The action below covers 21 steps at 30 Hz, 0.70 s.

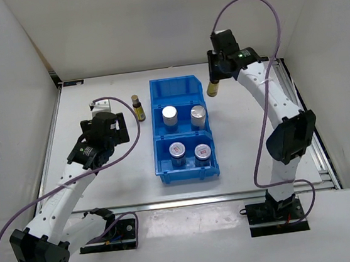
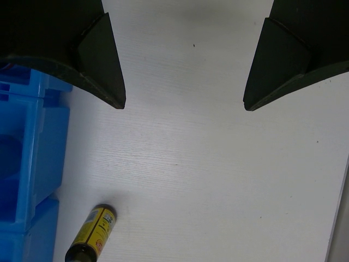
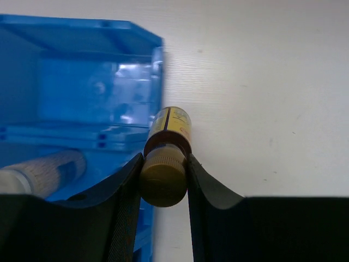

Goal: Organize the condiment bottles

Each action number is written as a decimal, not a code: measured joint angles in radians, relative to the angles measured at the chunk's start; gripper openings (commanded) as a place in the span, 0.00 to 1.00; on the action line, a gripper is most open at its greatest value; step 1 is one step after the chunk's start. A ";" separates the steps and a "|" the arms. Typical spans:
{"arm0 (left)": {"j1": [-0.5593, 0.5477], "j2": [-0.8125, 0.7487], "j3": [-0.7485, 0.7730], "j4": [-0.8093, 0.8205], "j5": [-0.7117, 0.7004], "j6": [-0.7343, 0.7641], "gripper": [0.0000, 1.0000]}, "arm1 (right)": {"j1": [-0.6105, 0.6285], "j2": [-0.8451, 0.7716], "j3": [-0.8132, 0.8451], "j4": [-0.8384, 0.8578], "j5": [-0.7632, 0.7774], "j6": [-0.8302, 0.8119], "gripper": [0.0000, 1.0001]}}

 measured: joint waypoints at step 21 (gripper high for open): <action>0.000 0.004 0.000 0.000 0.000 0.000 1.00 | 0.163 0.210 0.198 0.158 -0.047 -0.078 0.00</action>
